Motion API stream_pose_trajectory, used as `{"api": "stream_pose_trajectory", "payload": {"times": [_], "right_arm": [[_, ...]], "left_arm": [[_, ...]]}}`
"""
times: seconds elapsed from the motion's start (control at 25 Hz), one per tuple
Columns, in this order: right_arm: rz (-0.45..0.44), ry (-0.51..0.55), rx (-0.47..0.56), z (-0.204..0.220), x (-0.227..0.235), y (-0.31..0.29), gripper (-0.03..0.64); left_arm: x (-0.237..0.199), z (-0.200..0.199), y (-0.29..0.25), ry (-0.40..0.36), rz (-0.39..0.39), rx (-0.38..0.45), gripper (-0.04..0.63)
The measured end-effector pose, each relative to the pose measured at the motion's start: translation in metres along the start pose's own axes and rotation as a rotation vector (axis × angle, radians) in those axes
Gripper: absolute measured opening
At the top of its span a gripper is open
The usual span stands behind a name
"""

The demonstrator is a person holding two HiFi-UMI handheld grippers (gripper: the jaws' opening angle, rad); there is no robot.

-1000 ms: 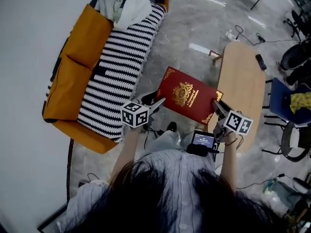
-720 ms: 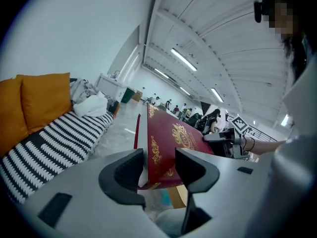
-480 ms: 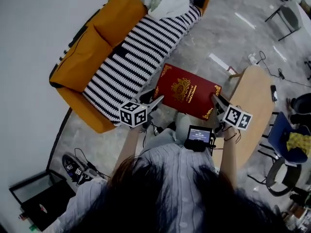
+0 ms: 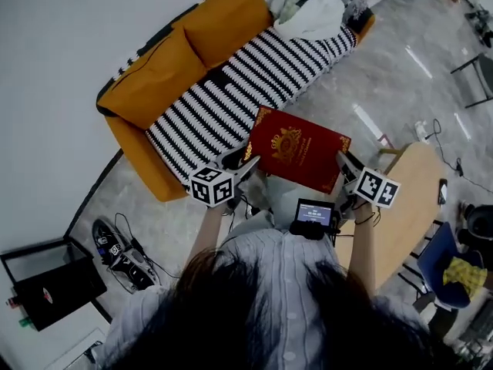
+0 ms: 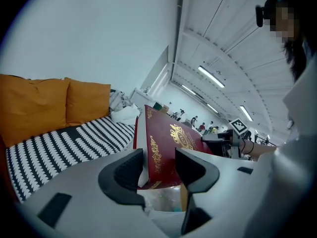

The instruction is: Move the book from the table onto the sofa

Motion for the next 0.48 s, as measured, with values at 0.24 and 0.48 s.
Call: {"api": "stream_pose_trajectory", "payload": {"times": [0.24, 0.48], "right_arm": [[-0.063, 0.030, -0.082, -0.029, -0.012, -0.066, 0.149], [-0.147, 0.060, -0.169, -0.062, -0.027, -0.139, 0.149]], "left_arm": [[-0.041, -0.026, -0.003, 0.041, -0.099, 0.028, 0.212], [-0.080, -0.052, -0.002, 0.102, -0.204, 0.069, 0.212]]}}
Point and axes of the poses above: the fingertips, and each gripper's own axes: y backward along the fingers, x to its right, z out of its underside, the point moved 4 cm from there along y, backward along the fingers, and after that the axes turned 6 degrees about -z, right-handed, at the moved point
